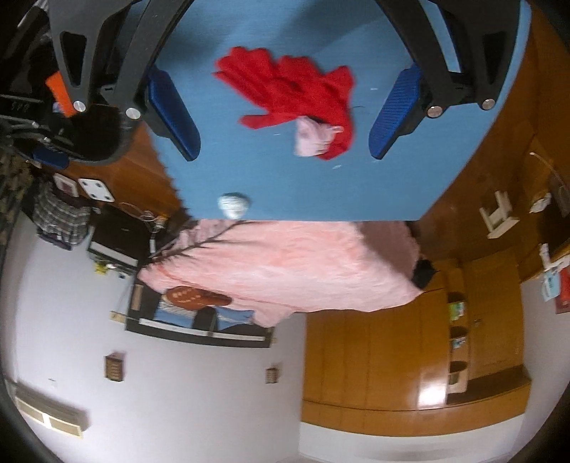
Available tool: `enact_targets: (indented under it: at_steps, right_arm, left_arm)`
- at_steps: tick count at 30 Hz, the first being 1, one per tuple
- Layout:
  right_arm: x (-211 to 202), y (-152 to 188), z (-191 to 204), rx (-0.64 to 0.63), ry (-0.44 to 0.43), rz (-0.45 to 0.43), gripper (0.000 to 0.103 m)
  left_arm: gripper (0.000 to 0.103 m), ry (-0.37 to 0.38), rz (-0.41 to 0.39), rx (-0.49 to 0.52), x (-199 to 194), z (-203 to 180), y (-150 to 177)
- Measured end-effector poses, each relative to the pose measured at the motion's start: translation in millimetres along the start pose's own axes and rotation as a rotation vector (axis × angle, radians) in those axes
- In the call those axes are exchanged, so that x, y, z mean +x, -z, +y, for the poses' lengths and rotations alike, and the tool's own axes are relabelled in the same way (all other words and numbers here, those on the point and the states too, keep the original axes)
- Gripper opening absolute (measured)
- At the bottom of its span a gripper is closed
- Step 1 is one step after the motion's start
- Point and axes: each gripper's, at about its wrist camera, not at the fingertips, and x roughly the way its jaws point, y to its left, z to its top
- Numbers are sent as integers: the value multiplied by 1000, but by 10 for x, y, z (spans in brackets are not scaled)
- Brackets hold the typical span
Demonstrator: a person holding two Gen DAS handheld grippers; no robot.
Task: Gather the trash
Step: 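Move both tools back to the red gloves on the table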
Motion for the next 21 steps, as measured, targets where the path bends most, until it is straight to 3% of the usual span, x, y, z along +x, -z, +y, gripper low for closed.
enact_targets:
  at_steps: [12,21]
  right_arm:
    - [874,-149,762,-70,-80,57,97]
    - [1543,-122,1268,-97,-117,131,97]
  left_arm:
    - [94,-153,44,-72,329,878,179]
    - [94,-207,66,-114,479,1321,296]
